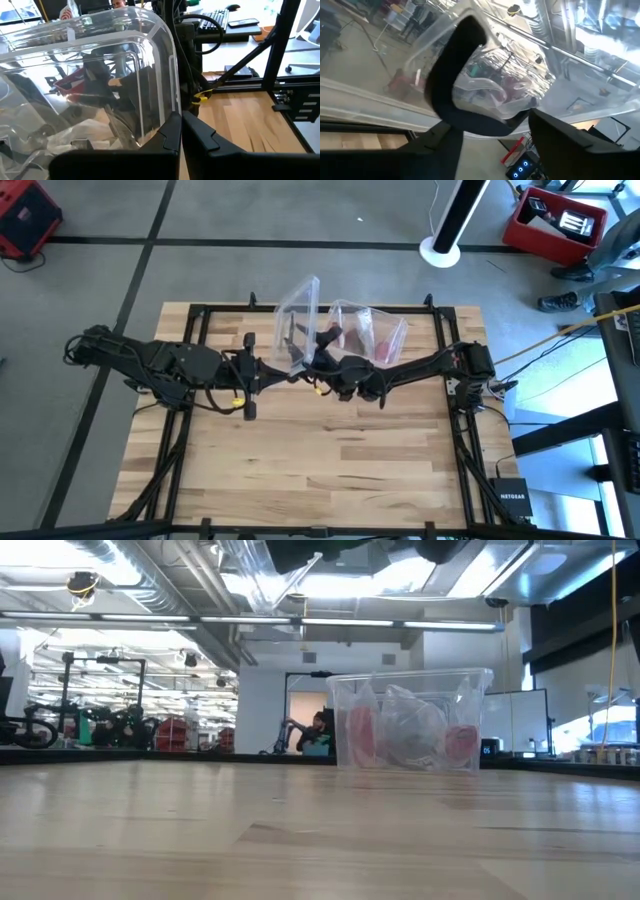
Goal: Roll bandage
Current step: Close the transparent bin
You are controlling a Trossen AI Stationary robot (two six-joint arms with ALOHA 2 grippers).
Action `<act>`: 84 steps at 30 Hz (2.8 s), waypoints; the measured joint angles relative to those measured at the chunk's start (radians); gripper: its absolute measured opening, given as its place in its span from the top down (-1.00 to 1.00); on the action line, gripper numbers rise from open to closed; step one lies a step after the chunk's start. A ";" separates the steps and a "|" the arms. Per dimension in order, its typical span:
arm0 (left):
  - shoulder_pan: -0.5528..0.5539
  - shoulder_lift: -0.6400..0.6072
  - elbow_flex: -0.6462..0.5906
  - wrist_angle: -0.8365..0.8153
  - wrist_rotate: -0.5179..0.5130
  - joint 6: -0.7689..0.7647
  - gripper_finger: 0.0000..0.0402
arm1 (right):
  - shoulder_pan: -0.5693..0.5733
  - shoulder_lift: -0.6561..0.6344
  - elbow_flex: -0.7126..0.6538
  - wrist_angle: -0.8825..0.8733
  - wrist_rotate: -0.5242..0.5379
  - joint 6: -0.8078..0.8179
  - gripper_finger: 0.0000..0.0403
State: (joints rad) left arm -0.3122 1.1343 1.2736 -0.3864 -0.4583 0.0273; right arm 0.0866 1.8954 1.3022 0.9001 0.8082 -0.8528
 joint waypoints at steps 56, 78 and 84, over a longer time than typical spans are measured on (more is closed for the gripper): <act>-0.043 -0.018 -0.001 -0.075 0.002 -0.048 1.00 | 0.012 -0.002 0.034 -0.077 -0.146 -0.236 0.38; -0.014 -0.061 0.000 -0.193 0.005 -0.134 0.70 | 0.066 -0.022 0.066 -0.265 0.056 -0.316 0.84; -0.008 -0.135 0.015 -0.298 -0.010 -0.097 0.39 | 0.059 -0.078 0.152 -0.514 0.117 -0.265 0.84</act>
State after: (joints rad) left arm -0.3199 0.9996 1.2882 -0.6841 -0.4685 -0.0694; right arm 0.1451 1.8176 1.4546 0.3860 0.9256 -1.1180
